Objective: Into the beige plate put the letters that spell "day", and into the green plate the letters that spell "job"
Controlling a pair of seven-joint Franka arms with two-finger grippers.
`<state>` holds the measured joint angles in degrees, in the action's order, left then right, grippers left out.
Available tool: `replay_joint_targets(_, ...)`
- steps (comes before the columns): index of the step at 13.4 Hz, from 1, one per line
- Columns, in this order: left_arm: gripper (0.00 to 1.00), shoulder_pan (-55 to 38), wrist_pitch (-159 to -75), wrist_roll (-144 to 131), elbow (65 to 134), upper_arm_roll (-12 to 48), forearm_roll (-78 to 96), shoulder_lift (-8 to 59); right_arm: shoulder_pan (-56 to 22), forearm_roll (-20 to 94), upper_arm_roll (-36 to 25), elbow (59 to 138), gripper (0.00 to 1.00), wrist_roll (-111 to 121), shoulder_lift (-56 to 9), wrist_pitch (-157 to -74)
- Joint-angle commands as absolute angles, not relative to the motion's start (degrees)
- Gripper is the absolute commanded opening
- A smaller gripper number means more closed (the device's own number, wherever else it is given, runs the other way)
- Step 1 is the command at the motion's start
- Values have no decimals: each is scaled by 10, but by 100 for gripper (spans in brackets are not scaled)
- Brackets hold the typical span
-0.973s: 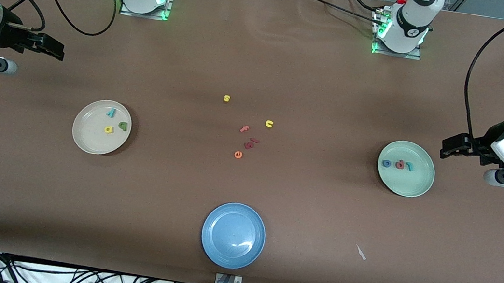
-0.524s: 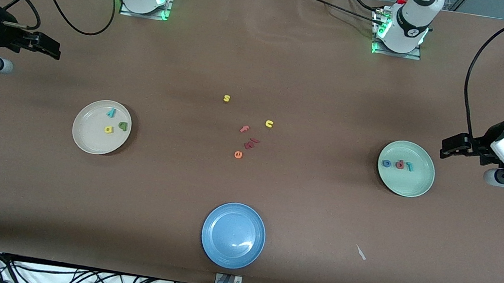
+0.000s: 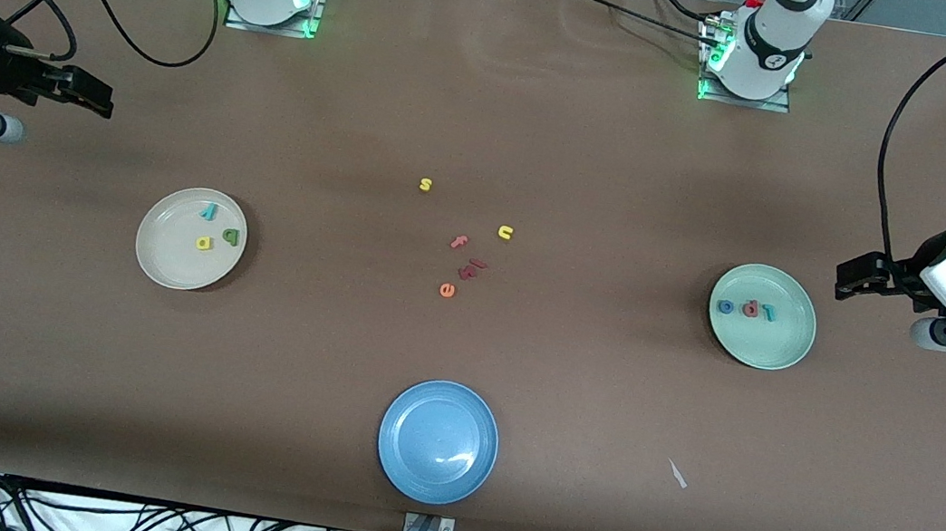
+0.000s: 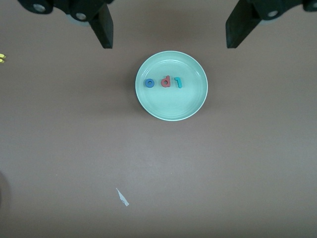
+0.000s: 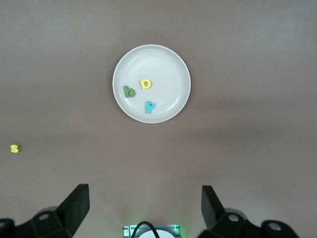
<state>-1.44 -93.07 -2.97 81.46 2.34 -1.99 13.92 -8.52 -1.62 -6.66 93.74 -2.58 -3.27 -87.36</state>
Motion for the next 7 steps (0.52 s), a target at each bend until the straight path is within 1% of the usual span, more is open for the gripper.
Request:
replay_joint_targets(1, 100, -12, -928, -19, 808, 23, -29, 140, -74, -18, -55, 923, 100, -28, -38, -875)
replay_joint_targets(7, 100, -11, -928, -21, 808, 23, -29, 139, -76, -16, -56, 922, 100, -29, -40, -875)
